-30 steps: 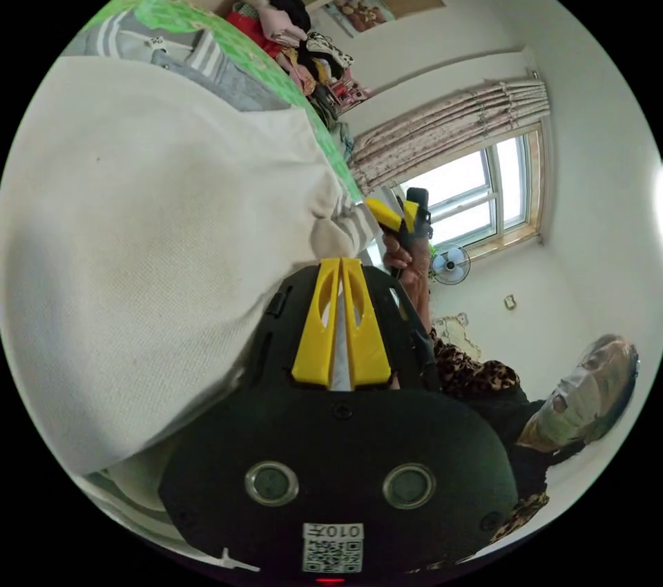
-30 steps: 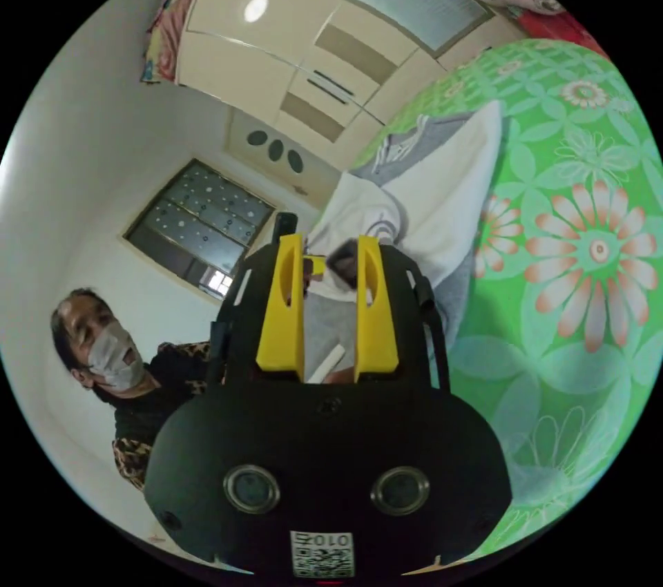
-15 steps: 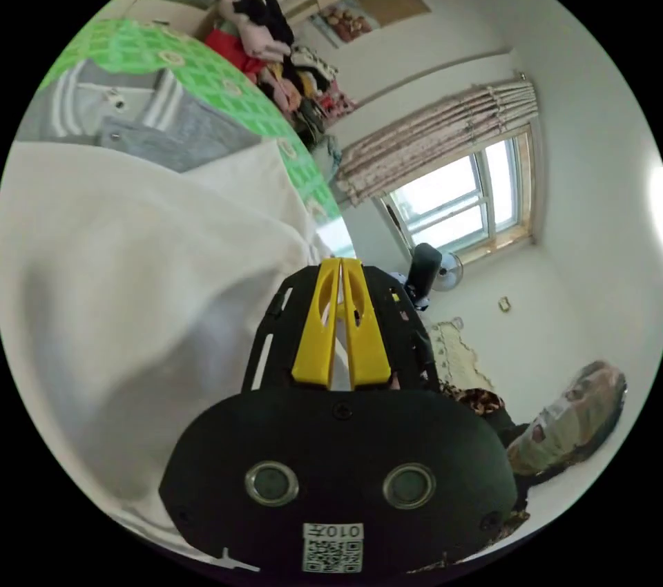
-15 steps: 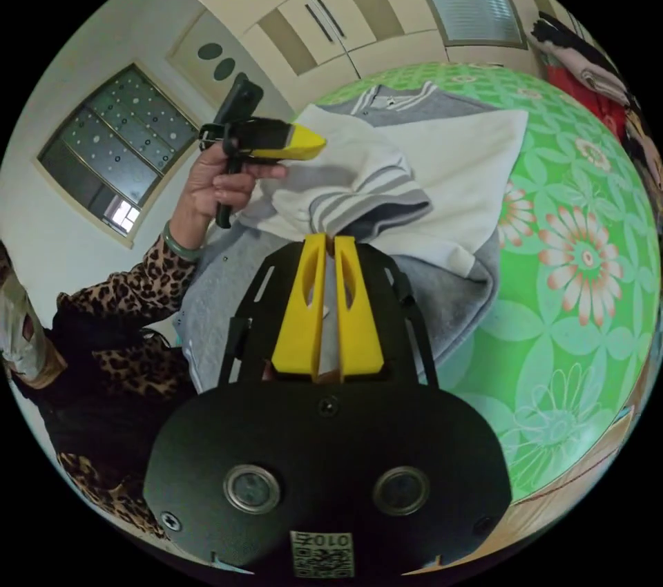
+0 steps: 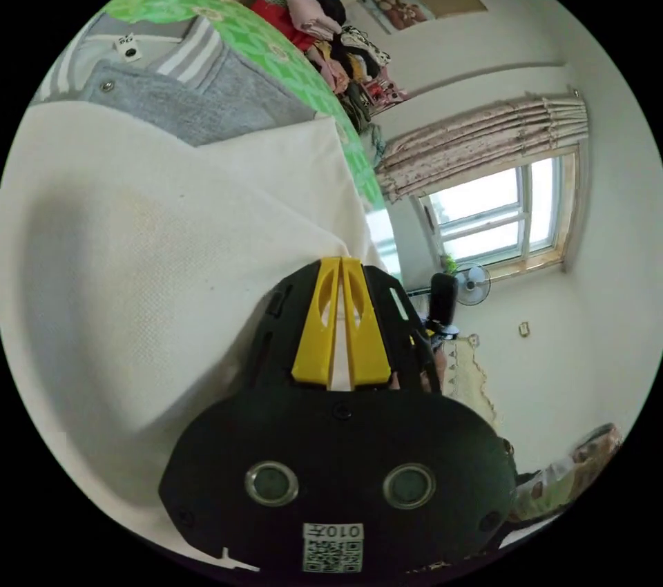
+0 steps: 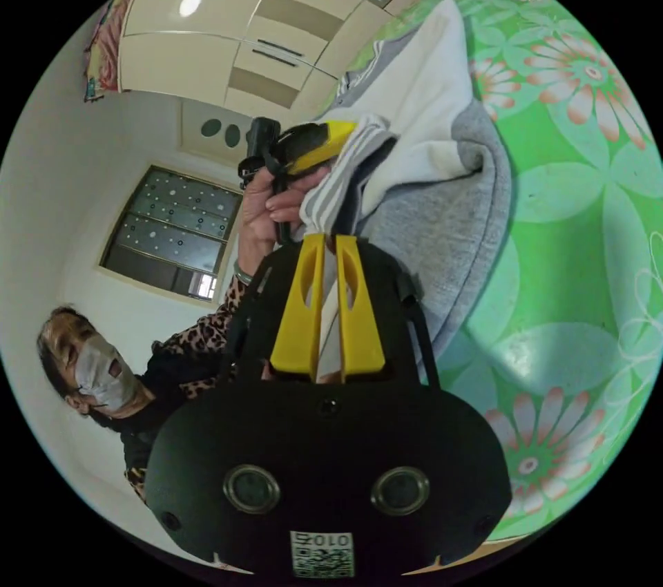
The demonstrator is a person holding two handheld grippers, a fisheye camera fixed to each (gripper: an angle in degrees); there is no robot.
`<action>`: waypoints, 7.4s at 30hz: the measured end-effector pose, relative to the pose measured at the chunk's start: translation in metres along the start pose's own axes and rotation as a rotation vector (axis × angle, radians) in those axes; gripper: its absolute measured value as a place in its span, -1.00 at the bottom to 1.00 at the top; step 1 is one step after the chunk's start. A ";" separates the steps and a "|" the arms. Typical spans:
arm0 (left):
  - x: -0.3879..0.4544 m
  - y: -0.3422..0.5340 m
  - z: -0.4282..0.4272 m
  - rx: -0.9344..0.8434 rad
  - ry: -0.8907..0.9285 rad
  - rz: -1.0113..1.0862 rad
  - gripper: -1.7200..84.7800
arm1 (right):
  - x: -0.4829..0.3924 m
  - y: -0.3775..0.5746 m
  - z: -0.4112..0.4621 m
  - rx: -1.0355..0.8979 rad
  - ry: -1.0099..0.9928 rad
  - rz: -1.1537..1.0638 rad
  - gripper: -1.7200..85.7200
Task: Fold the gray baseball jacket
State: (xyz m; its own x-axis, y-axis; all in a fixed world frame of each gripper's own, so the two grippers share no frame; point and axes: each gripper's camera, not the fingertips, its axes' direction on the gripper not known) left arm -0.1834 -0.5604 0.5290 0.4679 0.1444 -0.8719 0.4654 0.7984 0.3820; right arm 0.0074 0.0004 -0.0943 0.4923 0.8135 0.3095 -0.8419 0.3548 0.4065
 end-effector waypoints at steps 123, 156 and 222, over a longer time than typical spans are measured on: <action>-0.023 0.171 -0.370 0.772 -0.026 -0.247 -0.95 | 0.171 -0.136 -0.114 0.468 -0.220 0.155 -0.76; 0.006 0.085 -0.235 0.487 -0.455 -0.116 -0.96 | 0.163 -0.197 -0.073 0.487 -0.068 0.030 -0.86; -0.124 -0.030 -0.351 0.113 -0.302 -0.030 -0.73 | 0.070 -0.366 0.300 -0.448 0.392 -0.332 -0.61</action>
State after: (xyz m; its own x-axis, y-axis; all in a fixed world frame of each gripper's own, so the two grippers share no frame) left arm -0.5192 -0.3970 0.5175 0.6470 -0.0716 -0.7591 0.5546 0.7274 0.4041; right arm 0.4159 -0.2102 0.0363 0.6950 0.7055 -0.1388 -0.7119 0.7022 0.0045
